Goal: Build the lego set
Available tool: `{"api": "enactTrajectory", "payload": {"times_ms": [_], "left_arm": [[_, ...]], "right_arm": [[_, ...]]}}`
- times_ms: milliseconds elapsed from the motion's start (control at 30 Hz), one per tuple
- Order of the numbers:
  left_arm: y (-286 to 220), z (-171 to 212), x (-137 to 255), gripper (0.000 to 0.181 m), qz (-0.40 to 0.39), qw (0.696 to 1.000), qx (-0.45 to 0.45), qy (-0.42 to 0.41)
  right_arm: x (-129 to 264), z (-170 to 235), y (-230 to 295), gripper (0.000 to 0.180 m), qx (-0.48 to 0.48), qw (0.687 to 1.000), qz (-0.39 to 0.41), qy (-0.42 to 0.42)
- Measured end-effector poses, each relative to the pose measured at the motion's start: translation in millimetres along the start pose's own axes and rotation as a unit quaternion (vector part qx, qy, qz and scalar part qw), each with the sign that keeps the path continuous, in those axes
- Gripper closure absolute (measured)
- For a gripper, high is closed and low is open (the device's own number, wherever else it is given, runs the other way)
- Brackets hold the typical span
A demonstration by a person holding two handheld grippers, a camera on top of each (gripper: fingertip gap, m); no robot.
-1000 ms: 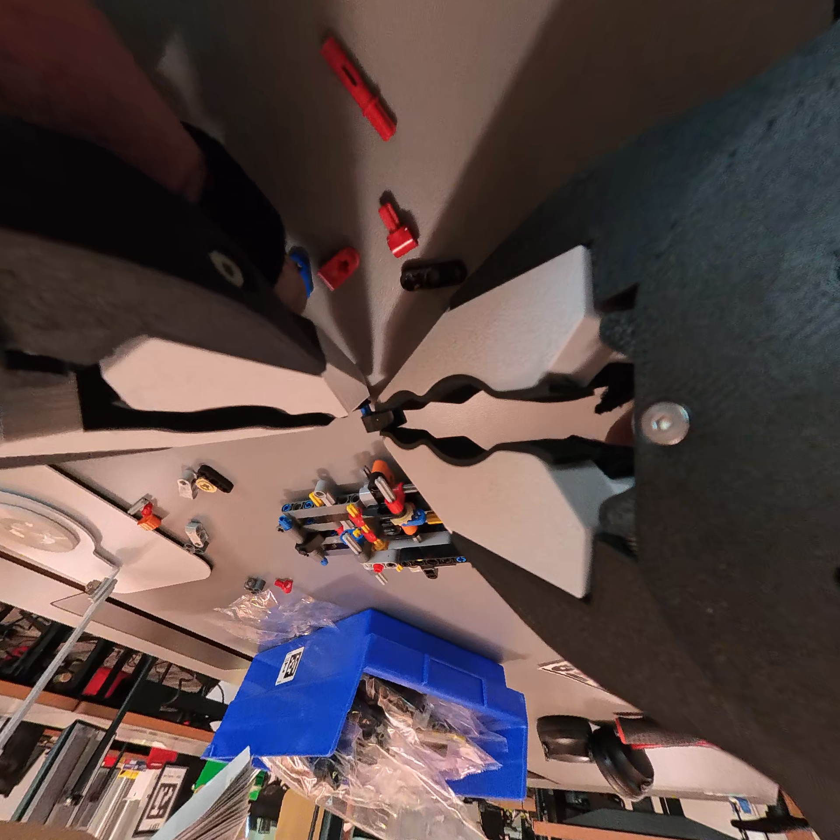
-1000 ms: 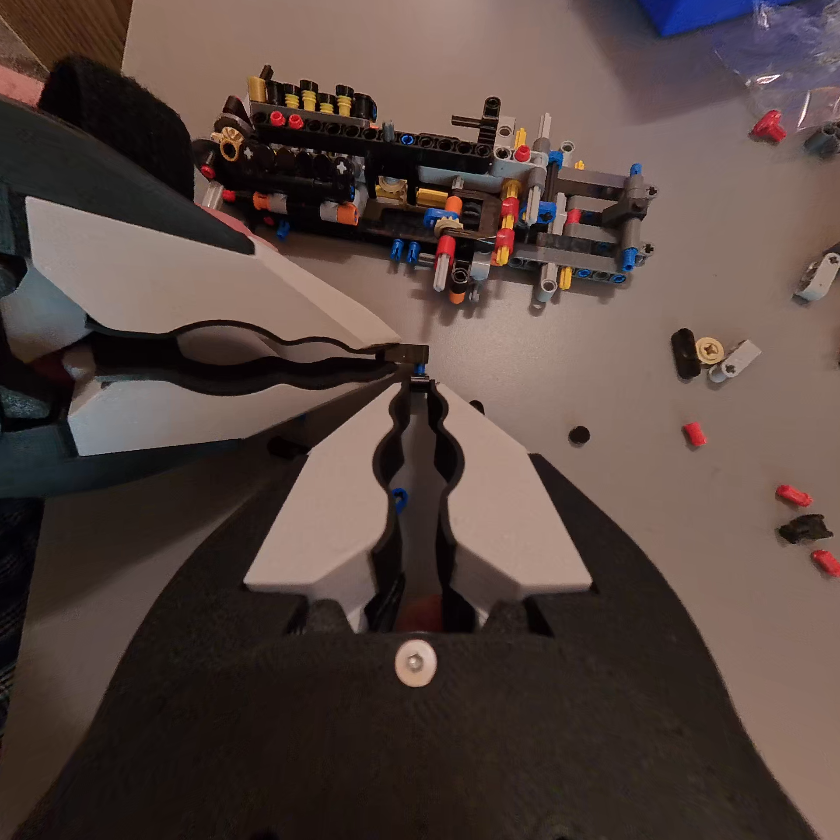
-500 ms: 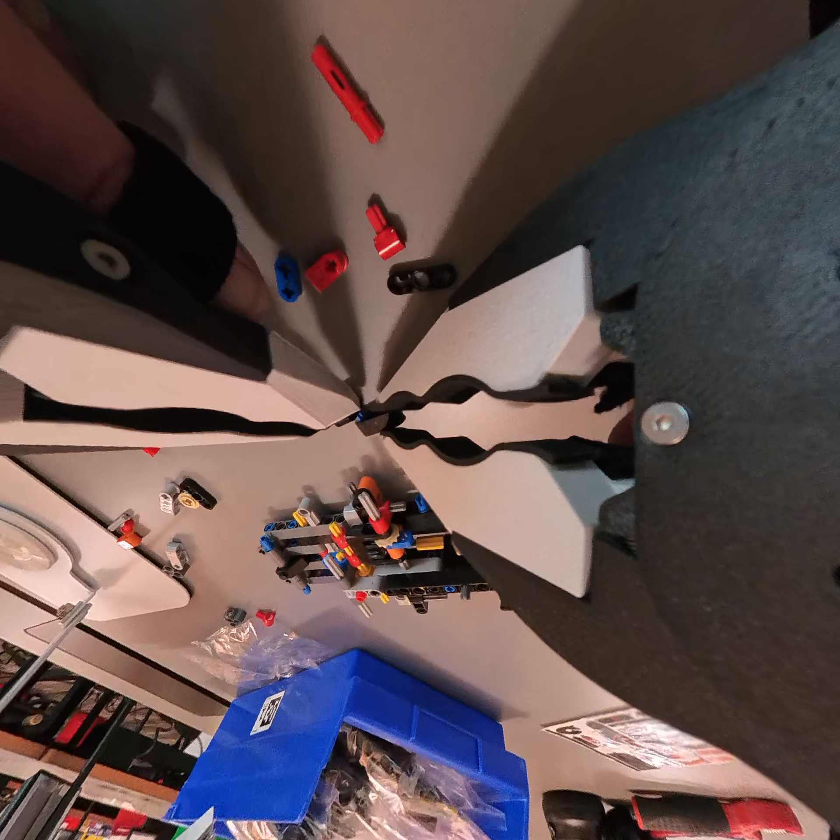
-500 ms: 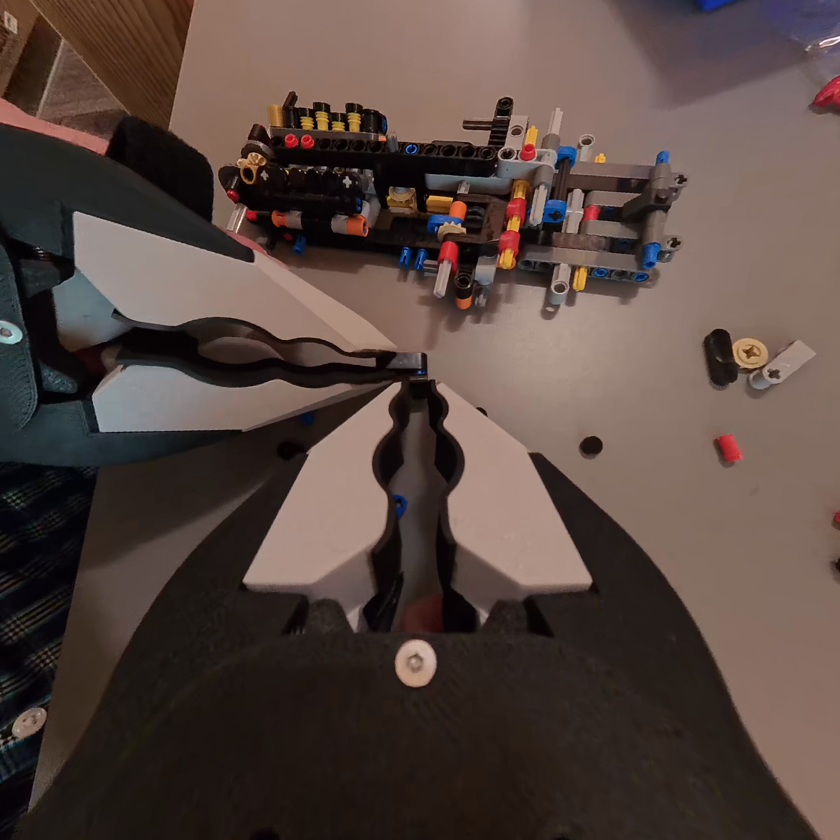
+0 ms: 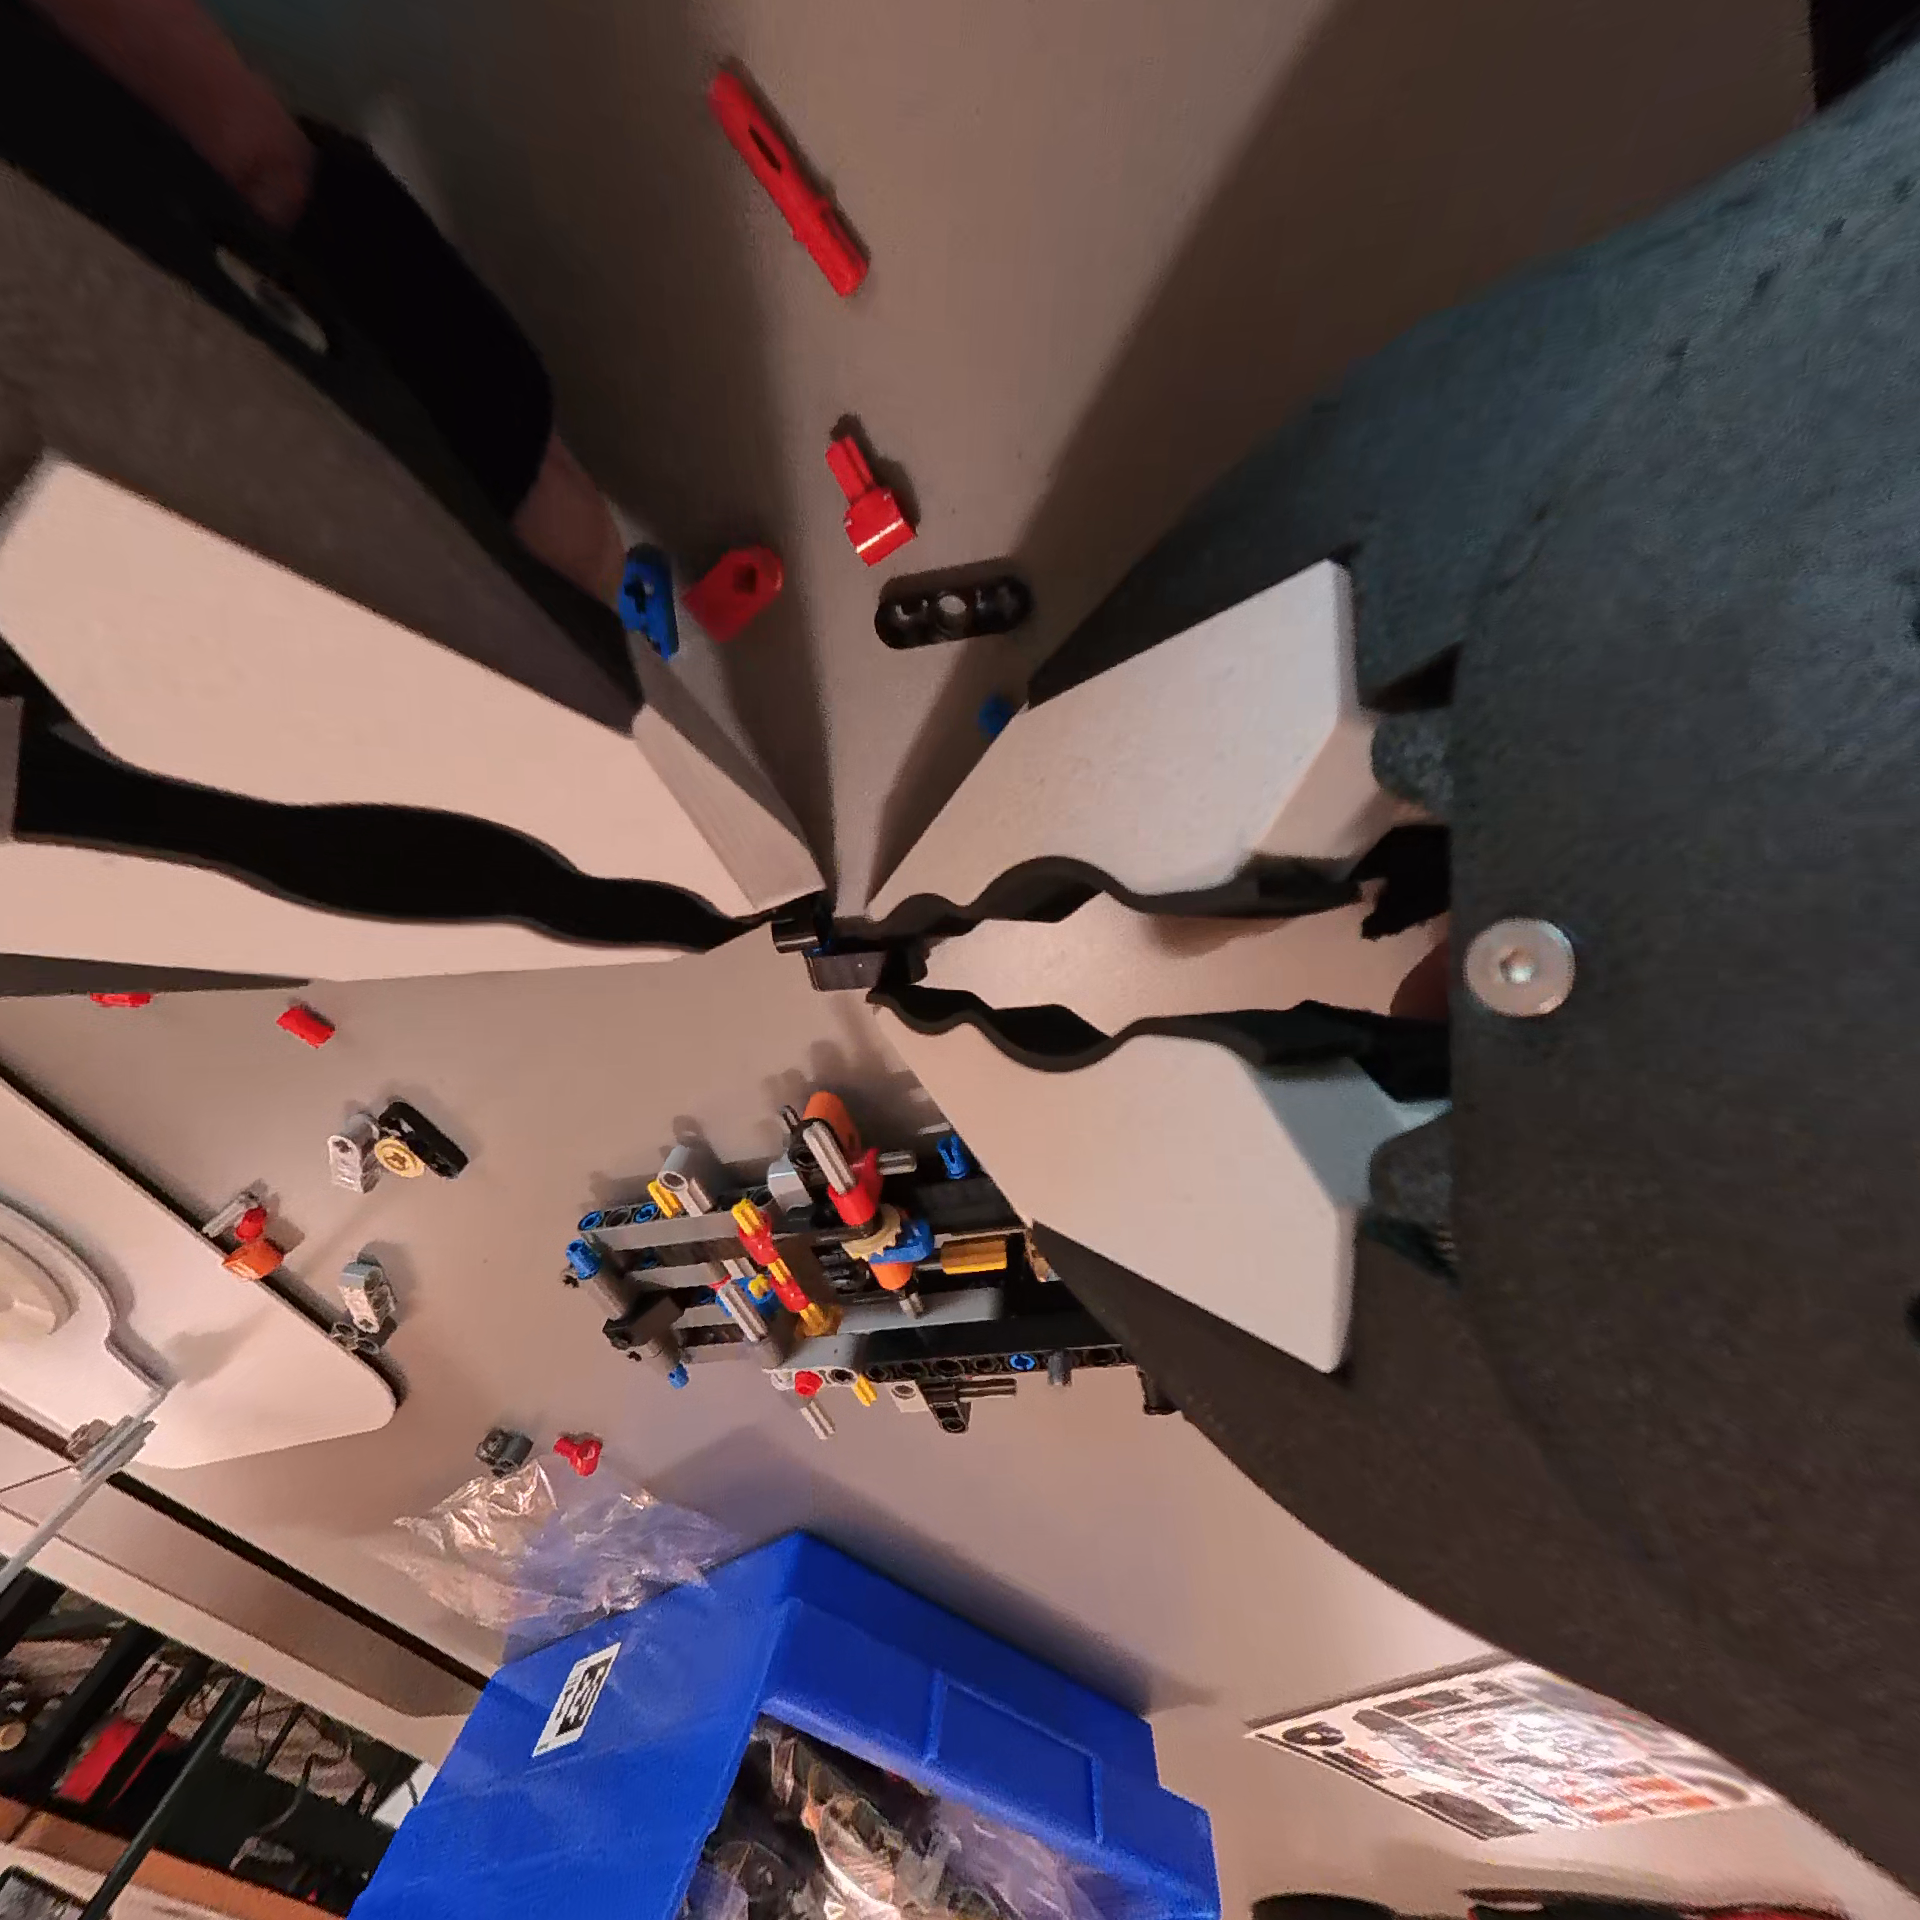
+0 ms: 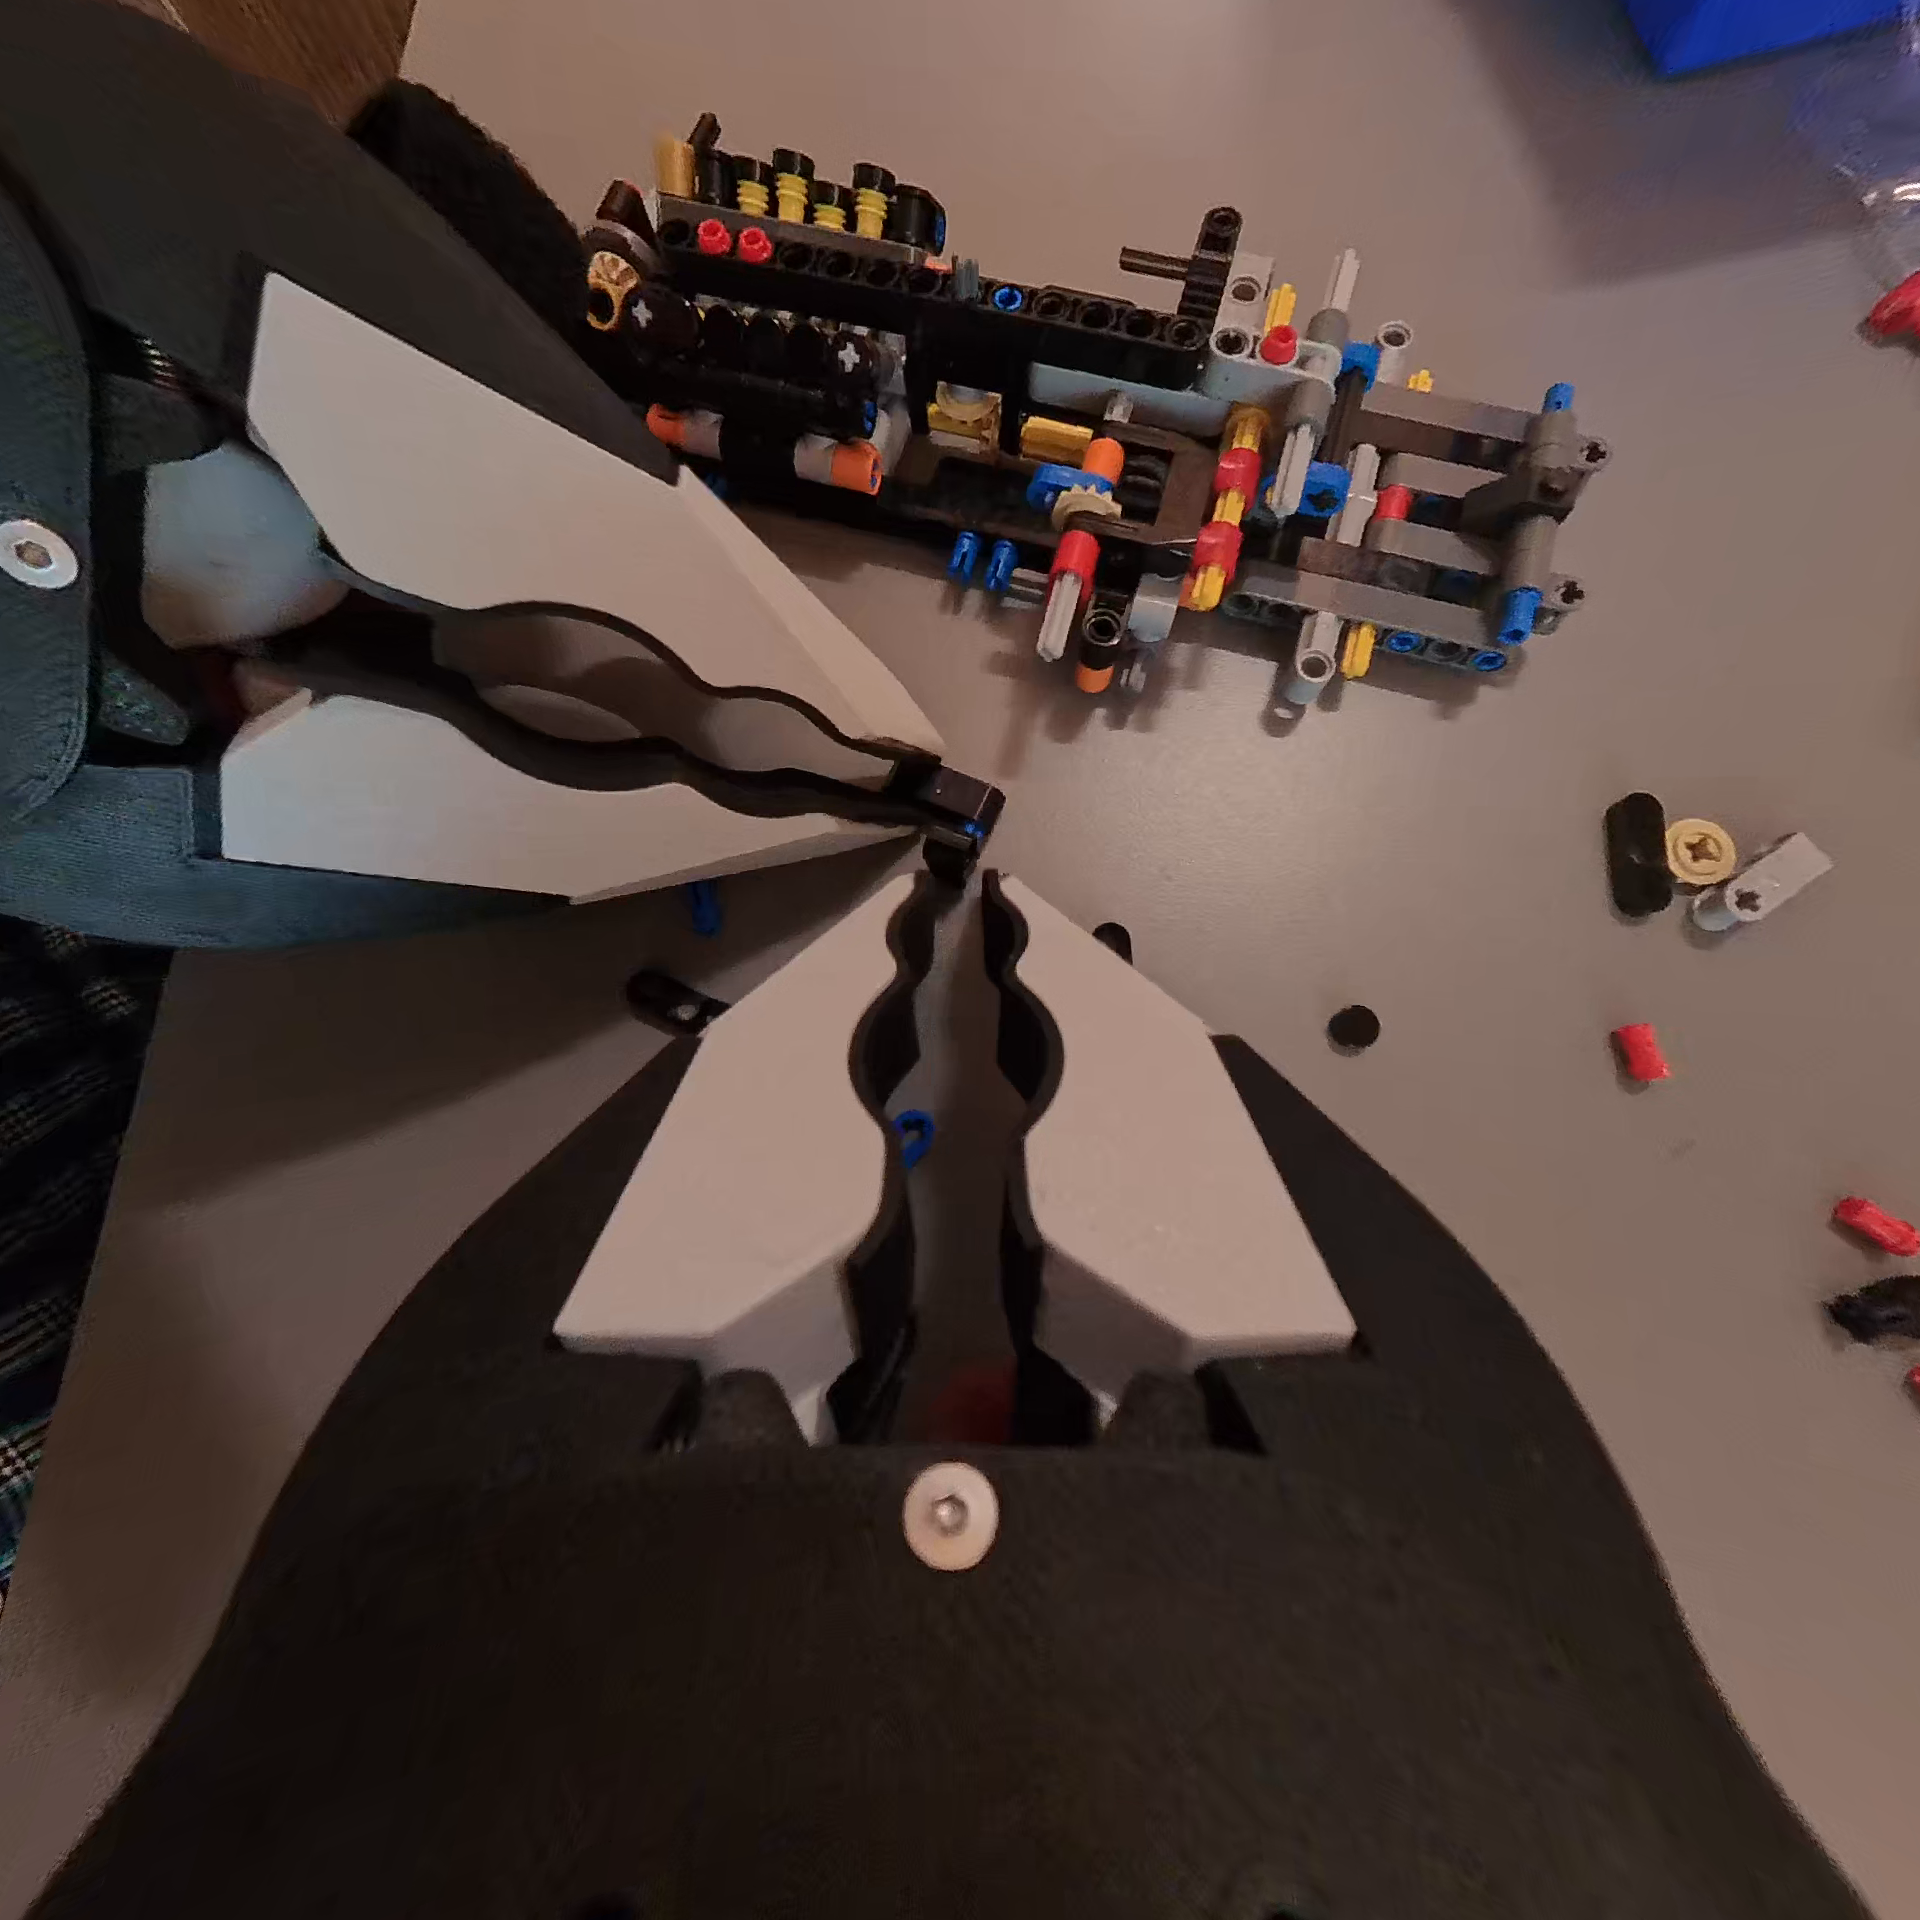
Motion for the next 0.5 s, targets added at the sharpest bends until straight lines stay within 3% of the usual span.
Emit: {"api": "enactTrajectory", "payload": {"times_ms": [33,500], "left_arm": [[-0.2,-0.3,-0.2,0.174,-0.002,1.0,-0.003,0.0],[-2.3,-1.5,0.8,0.175,-0.007,1.0,-0.015,0.0]], "right_arm": [[0.0,0.0,0.2,0.173,0.001,1.0,0.003,0.002],[-1.7,0.8,-4.5,0.176,-0.07,0.997,-0.026,-0.007]]}}
Point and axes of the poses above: each gripper's, where its closed fingertips meet, x back along the fingers, z out of its underside, y = z × x across the jaws, the point moved 6 cm from there along x, back along the fingers, and after that the axes turned 7 degrees about -x, right-handed, at the moved point
